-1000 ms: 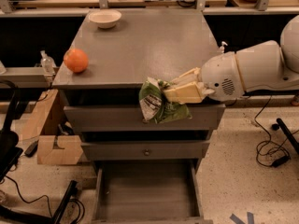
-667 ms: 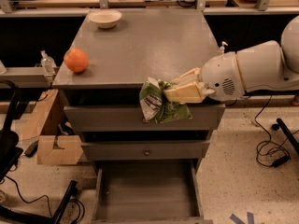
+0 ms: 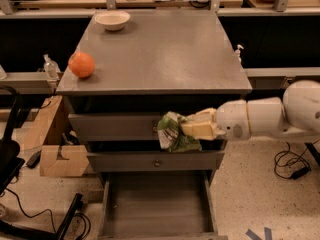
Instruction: Place green jalapeno chip bag into bottom drawer
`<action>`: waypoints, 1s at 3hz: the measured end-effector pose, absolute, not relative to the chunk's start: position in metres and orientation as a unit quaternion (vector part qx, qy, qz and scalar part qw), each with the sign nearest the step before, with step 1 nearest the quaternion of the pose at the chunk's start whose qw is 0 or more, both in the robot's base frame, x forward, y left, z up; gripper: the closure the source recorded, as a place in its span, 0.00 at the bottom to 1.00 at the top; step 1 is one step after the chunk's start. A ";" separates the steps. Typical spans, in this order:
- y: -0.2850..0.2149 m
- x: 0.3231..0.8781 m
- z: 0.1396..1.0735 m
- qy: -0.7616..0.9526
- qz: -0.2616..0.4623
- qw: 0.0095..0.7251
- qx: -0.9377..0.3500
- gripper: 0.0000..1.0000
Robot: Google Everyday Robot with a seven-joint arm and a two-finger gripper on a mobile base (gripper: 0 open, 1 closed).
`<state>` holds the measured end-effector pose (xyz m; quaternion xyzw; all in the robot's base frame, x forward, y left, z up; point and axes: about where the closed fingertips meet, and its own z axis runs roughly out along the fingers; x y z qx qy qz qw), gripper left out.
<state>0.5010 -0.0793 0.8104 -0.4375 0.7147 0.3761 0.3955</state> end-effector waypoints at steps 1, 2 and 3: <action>-0.101 0.500 0.733 0.709 0.399 0.413 -0.409 1.00; -0.125 0.495 0.658 0.706 0.412 0.420 -0.394 1.00; -0.145 0.491 0.603 0.705 0.430 0.424 -0.372 1.00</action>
Offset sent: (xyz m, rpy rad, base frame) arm -0.0119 -0.0800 -0.2472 0.1570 0.0380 -0.0737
